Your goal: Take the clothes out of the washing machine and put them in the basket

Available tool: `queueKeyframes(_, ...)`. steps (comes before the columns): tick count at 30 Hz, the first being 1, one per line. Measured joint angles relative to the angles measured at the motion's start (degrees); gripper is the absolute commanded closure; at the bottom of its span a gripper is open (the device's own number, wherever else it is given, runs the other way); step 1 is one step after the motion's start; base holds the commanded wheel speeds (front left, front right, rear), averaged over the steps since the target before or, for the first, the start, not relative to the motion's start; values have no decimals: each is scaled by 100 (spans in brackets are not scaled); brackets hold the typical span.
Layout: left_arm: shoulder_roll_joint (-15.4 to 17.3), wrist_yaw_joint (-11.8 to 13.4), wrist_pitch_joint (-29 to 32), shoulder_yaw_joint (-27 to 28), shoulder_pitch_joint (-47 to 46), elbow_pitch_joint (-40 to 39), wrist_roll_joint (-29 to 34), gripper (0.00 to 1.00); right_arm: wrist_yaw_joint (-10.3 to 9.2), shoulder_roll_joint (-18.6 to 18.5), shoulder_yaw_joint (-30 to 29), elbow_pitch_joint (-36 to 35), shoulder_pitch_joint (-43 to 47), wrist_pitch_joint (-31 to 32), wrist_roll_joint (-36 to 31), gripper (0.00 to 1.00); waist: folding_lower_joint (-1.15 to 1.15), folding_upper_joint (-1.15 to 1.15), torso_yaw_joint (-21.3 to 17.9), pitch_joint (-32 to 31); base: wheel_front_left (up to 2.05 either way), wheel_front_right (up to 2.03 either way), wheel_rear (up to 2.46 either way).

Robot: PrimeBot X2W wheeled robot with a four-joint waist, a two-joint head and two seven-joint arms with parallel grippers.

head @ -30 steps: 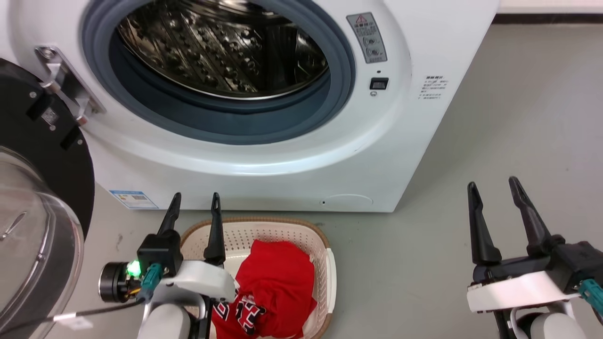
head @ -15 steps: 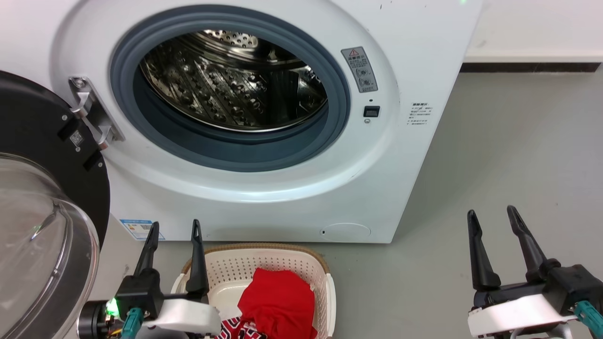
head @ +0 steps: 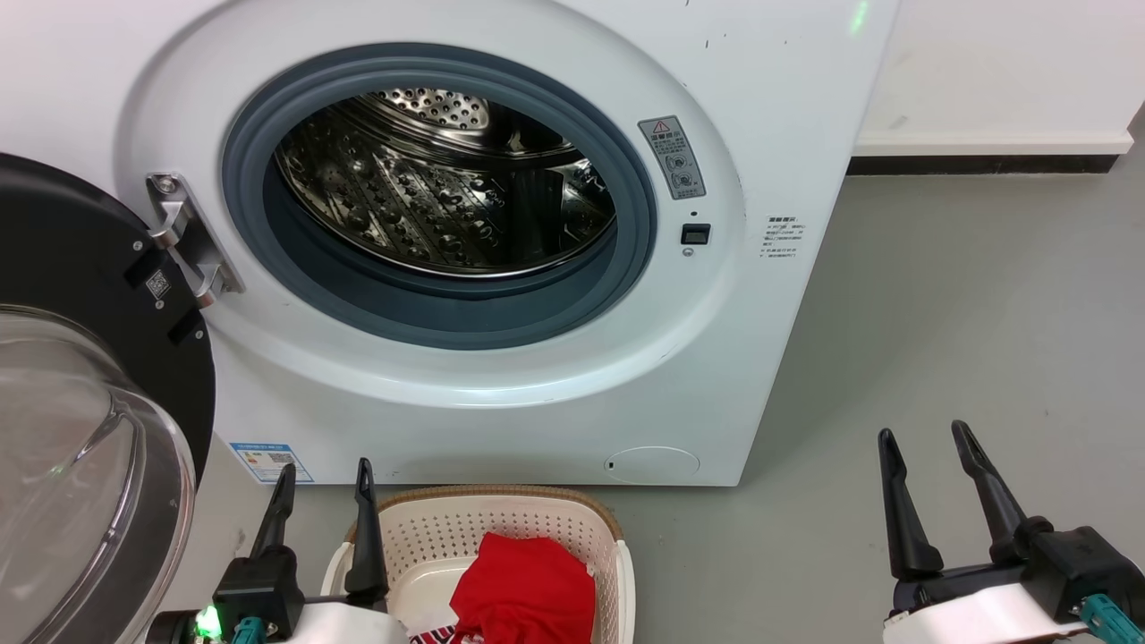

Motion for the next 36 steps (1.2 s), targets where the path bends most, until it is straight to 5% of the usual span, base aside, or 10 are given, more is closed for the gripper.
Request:
queueKeyframes(12,-10,-55,0,42,12,53,47,0,0,0,8,-4,-1,0,8,0,0,0,-3,46,0,0,0)
queueKeyframes(13,-10,-54,2,32,18,94,44,100,0,0,7,34,1,2,5,100,0,0,-3,46,0,0,0)
queueKeyframes(19,-16,-54,65,15,121,407,-25,100,0,1,13,316,90,49,57,100,1,0,-3,45,0,0,0)
queueKeyframes(36,-19,-263,530,177,-31,532,-1934,100,0,-76,8,527,-51,400,2073,100,1,0,7,19,0,0,0)
